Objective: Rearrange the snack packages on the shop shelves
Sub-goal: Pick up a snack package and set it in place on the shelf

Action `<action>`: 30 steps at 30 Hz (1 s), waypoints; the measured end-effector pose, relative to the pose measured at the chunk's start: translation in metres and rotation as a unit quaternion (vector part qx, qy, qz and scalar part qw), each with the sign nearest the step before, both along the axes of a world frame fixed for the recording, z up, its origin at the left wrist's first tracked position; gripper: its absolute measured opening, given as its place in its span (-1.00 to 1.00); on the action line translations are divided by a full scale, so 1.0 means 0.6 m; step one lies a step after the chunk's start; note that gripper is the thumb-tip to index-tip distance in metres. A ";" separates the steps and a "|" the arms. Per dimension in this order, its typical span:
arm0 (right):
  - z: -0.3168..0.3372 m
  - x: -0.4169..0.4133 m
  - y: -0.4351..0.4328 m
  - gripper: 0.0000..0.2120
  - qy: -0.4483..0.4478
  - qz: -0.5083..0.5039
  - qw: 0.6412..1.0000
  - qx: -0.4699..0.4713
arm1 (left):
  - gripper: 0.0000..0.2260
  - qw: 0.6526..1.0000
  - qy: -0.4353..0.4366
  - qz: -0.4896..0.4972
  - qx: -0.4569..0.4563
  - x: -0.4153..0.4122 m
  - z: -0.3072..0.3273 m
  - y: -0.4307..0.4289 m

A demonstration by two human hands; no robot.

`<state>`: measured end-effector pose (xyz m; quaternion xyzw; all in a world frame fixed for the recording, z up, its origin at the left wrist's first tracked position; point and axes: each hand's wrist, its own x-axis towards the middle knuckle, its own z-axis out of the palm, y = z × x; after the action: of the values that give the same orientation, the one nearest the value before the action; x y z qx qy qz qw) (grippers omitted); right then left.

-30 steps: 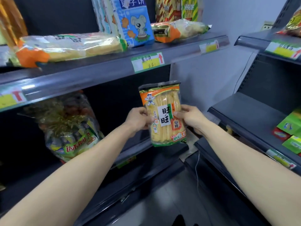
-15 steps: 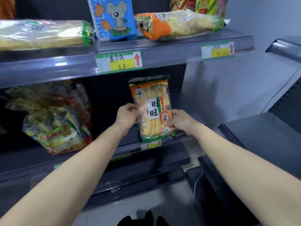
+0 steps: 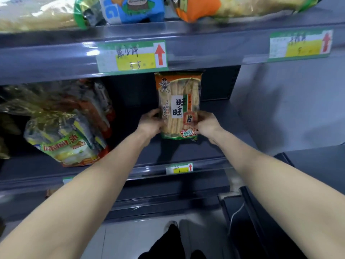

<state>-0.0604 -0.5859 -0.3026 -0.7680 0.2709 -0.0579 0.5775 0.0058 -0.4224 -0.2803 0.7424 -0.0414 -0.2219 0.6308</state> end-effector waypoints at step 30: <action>-0.063 0.182 -0.014 -0.88 -0.094 -0.016 0.995 -0.007 | -0.43 0.991 -0.124 0.009 0.038 0.184 -0.085 -0.046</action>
<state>0.0486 -0.5944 -0.3405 -0.7588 0.2274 -0.1417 0.5937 0.1163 -0.4503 -0.3314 0.7882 -0.1041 -0.1234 0.5938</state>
